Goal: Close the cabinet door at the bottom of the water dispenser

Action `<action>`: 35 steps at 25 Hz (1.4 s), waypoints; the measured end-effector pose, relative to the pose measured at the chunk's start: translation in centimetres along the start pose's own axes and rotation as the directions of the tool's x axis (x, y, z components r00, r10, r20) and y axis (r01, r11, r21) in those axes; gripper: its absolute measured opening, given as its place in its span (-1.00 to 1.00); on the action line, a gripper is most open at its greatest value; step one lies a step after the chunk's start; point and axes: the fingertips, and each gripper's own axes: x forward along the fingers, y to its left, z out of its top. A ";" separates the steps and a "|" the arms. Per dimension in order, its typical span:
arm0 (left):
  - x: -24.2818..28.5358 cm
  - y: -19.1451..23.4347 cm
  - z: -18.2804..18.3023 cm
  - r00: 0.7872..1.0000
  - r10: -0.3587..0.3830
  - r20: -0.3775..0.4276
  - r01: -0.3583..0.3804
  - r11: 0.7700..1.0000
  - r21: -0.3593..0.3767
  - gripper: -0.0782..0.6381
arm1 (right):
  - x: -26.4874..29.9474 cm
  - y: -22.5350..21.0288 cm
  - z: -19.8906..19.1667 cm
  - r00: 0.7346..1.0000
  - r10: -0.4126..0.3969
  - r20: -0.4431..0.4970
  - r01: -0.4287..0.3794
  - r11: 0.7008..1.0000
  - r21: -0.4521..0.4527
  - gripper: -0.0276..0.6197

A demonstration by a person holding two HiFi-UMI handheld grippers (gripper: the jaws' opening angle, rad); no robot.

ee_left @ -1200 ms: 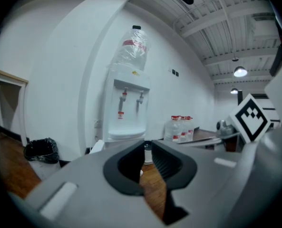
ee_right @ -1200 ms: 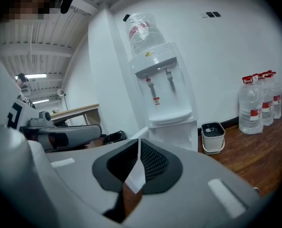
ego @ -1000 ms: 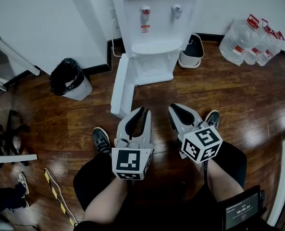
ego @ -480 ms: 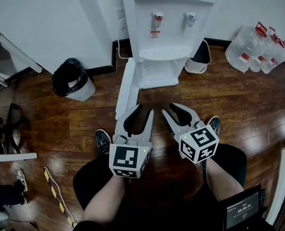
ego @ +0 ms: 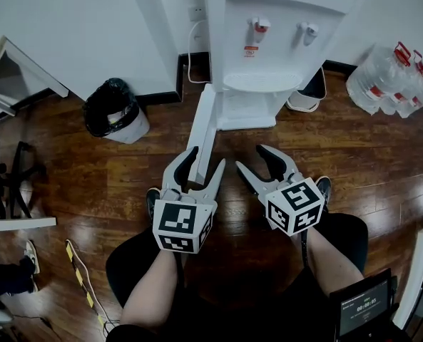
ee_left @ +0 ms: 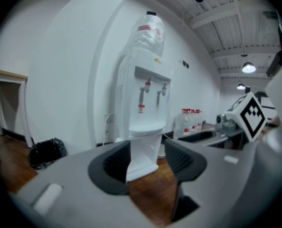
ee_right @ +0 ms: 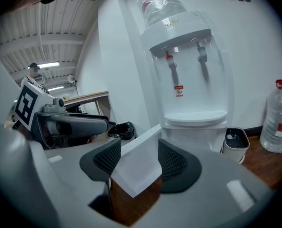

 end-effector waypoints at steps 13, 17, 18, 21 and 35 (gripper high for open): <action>3.3 7.2 -9.5 0.938 0.158 -0.308 -0.122 0.984 0.133 -0.04 | 5.1 -0.7 2.0 0.997 0.078 -0.014 -0.079 0.997 -0.022 0.11; 4.8 8.0 -11.9 0.915 0.158 -0.370 -0.117 0.985 0.130 0.00 | 5.7 -2.1 3.8 0.997 0.079 0.024 -0.079 0.997 0.024 0.11; 5.1 8.2 -12.2 0.911 0.162 -0.379 -0.117 0.983 0.138 0.00 | 5.9 -2.5 4.0 0.997 0.078 0.026 -0.079 0.996 0.031 0.11; 6.0 8.7 -12.2 0.909 0.169 -0.381 -0.123 0.982 0.143 0.04 | 6.7 -3.2 4.2 0.996 0.082 0.019 -0.083 0.996 0.043 0.11; 6.8 9.2 -12.5 0.894 0.151 -0.422 -0.111 0.987 0.117 -0.10 | 7.9 -4.2 4.6 0.996 0.093 0.017 -0.094 0.992 0.086 0.11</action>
